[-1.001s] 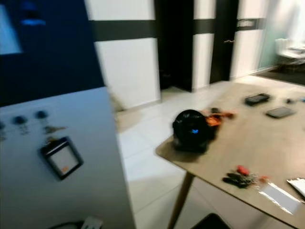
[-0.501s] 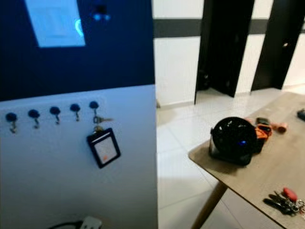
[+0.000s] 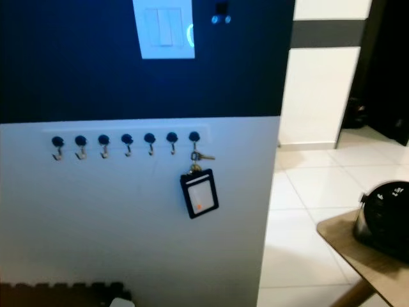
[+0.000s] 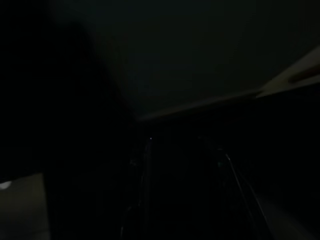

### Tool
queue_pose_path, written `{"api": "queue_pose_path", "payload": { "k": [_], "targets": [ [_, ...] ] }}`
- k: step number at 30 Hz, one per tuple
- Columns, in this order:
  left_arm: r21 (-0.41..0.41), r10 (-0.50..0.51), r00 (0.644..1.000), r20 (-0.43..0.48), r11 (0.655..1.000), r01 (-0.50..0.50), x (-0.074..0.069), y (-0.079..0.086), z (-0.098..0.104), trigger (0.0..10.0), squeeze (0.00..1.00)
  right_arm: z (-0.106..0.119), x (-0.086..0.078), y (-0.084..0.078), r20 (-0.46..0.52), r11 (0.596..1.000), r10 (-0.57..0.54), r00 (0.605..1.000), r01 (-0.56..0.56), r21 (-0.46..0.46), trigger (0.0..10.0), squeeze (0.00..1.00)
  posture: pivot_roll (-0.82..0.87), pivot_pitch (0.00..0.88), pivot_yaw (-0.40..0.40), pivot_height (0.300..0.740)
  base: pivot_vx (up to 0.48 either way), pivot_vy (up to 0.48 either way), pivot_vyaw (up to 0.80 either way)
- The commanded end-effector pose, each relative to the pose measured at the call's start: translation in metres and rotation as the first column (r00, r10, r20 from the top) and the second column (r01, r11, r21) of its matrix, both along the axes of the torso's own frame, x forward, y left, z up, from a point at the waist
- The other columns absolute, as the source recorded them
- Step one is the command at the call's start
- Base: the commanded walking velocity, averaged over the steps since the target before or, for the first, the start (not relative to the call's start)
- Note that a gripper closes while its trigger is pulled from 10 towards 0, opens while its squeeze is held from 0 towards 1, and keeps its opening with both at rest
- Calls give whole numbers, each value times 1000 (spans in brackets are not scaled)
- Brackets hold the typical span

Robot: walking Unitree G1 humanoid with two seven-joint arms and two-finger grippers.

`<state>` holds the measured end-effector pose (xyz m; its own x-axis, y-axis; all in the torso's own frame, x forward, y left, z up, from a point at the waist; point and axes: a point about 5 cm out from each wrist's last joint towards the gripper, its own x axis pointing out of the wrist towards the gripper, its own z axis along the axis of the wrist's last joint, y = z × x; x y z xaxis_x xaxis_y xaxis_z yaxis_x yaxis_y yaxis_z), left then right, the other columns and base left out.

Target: Hang keys on a hook

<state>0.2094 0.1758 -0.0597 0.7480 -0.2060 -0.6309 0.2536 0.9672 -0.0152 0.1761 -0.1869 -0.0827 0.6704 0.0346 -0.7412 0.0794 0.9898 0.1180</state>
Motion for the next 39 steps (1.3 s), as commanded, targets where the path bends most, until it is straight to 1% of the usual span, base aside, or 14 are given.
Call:
{"api": "queue_pose_path", "payload": {
  "k": [1,11,15,16,18,20,23,31,36,39],
  "targets": [
    [24,16,1000,-19,1000,-16,-4,7,-2,10000,0,2,5,4,12,1000,1,1000,-1,12,10000,0,58,16,19,740,0,0,800],
    [60,21,999,-33,998,-19,-3,9,-3,10000,0,2,5,5,9,1000,-4,1000,4,14,10000,0,60,17,19,740,0,0,800],
    [71,-19,999,-49,997,23,-5,8,-4,10000,0,2,5,5,9,1000,-3,1000,3,14,10000,0,64,18,18,740,0,0,725],
    [74,-33,998,-52,997,37,-5,8,-4,10000,0,2,5,5,11,999,-26,1000,25,32,10000,0,64,18,18,740,0,0,0],
    [76,-46,997,-54,996,50,-6,7,-5,10000,0,2,5,5,12,999,-38,999,37,36,10000,0,65,19,18,740,0,0,0],
    [76,-54,997,-56,995,58,-7,6,-5,10000,0,2,6,5,13,999,-40,999,39,37,10000,0,64,19,19,740,0,0,0],
    [103,-67,997,-45,992,71,-6,5,-5,10000,0,2,5,6,12,999,-36,999,35,34,10000,0,58,19,23,740,0,0,0],
    [91,-39,998,-46,995,43,-3,7,-3,10000,0,1,3,4,15,998,-45,999,44,33,10000,0,50,19,27,740,0,0,0],
    [72,-35,999,-34,997,37,-1,4,-2,10000,0,1,2,2,16,998,-53,998,52,31,10000,0,47,19,30,740,0,0,0],
    [67,-29,999,-41,997,32,-1,3,-3,10000,0,1,2,2,17,998,-57,998,56,31,10000,0,45,19,33,740,0,0,0]
  ]
}}
